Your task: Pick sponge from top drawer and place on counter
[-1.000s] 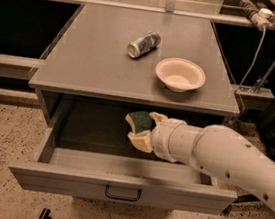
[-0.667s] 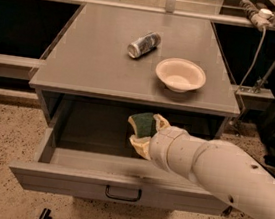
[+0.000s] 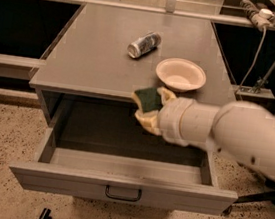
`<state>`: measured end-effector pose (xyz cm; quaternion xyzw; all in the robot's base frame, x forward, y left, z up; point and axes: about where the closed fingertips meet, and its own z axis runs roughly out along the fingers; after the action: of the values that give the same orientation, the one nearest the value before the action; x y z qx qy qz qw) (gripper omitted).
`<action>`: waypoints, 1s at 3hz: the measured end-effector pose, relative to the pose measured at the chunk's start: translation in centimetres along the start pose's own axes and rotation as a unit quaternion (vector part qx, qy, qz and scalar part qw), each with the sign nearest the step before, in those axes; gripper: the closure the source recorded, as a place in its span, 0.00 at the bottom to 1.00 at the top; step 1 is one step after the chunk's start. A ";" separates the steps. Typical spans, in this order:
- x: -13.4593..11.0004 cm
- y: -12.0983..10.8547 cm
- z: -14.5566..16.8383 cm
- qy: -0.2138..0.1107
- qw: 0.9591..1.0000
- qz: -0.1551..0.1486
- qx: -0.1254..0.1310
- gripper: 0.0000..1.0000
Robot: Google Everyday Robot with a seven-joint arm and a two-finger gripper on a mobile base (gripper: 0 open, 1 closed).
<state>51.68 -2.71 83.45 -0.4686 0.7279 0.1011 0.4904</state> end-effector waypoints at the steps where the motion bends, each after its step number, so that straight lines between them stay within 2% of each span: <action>1: -2.9 -3.7 2.9 -0.011 0.999 -0.014 -0.044 1.00; 2: -4.4 -7.0 8.1 -0.012 0.996 -0.009 -0.083 1.00; 3: -7.5 -9.8 14.3 -0.018 0.995 -0.010 -0.102 1.00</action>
Offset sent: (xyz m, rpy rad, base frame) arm 0.2160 0.1722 0.0686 0.0845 0.0574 0.3814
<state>68.81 4.99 85.47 -0.5211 0.7004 0.1782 0.4540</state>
